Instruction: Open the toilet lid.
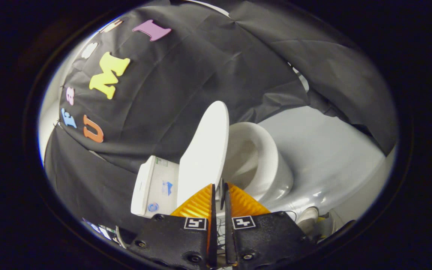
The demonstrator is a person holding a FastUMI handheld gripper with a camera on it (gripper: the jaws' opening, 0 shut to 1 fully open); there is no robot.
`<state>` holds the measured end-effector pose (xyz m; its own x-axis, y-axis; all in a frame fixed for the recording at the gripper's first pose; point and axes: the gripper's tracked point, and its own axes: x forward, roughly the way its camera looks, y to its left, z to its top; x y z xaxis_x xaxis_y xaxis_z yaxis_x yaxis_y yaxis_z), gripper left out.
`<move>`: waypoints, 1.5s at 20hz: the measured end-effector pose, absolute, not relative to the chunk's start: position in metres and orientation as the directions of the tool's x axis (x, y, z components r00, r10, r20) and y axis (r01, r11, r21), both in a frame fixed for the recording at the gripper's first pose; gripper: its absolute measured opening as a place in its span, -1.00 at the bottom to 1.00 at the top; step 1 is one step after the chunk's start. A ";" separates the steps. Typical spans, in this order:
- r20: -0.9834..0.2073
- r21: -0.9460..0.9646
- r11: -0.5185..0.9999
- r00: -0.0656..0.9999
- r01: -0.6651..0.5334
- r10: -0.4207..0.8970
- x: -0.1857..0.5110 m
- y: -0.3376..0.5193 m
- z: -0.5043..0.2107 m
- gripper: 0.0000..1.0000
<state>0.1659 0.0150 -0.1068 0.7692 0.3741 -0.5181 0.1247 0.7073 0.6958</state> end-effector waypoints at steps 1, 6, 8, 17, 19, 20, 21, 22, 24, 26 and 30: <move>-0.509 0.693 0.713 0.774 0.108 0.376 0.166 0.020 -0.097 -0.77; -0.469 0.666 0.745 0.794 0.032 0.385 0.165 0.053 -0.060 -0.76; -0.466 0.651 0.759 0.800 0.021 0.378 0.165 0.064 -0.049 -0.76; -0.464 0.572 0.820 0.816 -0.022 0.345 0.161 0.109 0.000 -0.76; -0.460 0.551 0.833 0.816 -0.047 0.350 0.161 0.124 0.013 -0.75; -0.460 0.536 0.842 0.818 -0.055 0.346 0.161 0.131 0.019 -0.74; -0.463 0.511 0.857 0.818 -0.068 0.341 0.161 0.139 0.022 -0.73; -0.469 0.484 0.872 0.819 -0.074 0.330 0.162 0.145 0.026 -0.71; -0.472 0.441 0.893 0.822 -0.092 0.319 0.162 0.158 0.035 -0.70; -0.463 0.427 0.896 0.823 -0.119 0.329 0.159 0.173 0.046 -0.68; -0.455 0.409 0.901 0.824 -0.143 0.337 0.159 0.194 0.057 -0.66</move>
